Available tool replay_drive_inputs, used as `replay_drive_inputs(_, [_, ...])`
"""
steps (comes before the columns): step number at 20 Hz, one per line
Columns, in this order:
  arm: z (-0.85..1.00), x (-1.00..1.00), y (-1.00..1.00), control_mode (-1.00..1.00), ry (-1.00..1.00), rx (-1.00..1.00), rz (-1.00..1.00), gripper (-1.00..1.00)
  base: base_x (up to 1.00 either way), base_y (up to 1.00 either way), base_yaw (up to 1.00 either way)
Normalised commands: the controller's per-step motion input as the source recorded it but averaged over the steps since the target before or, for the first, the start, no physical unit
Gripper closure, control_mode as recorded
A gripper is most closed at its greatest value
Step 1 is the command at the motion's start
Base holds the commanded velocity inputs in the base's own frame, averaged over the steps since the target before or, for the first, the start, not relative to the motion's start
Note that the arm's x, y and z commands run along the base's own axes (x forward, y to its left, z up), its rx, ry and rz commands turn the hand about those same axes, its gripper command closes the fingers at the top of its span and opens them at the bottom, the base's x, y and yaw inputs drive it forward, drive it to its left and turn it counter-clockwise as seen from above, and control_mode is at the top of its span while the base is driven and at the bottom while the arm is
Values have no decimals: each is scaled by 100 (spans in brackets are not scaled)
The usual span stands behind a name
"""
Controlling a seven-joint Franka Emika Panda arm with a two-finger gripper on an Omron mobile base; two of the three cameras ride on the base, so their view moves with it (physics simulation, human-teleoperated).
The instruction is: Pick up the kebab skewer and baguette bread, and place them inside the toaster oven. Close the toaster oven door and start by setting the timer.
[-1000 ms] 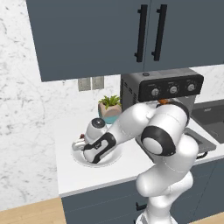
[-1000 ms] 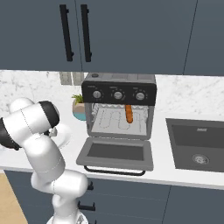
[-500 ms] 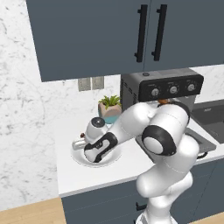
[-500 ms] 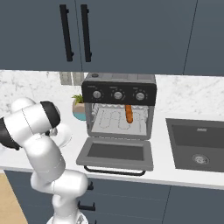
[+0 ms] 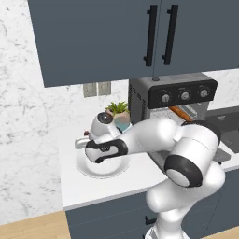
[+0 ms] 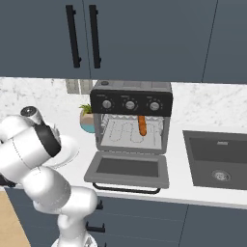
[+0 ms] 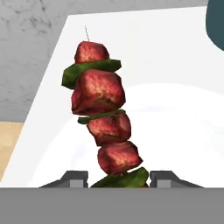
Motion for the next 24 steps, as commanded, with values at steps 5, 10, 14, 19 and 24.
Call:
replay_drive_inputs(5, [82, -29, -3, -100, 0, 0, -1, 100, 0, 0, 0])
replay_drive_inputs(10, [71, -43, -24, -100, 0, 0, 0, 100, 0, 0, 0])
replay_drive_inputs(14, [64, -49, -52, -100, 0, 0, 0, 100, 0, 0, 0])
replay_drive_inputs(19, [54, -66, -62, -100, 0, 0, 0, 100, 0, 0, 0])
replay_drive_inputs(24, [43, -70, -67, -100, 0, 0, 0, 100, 0, 0, 0])
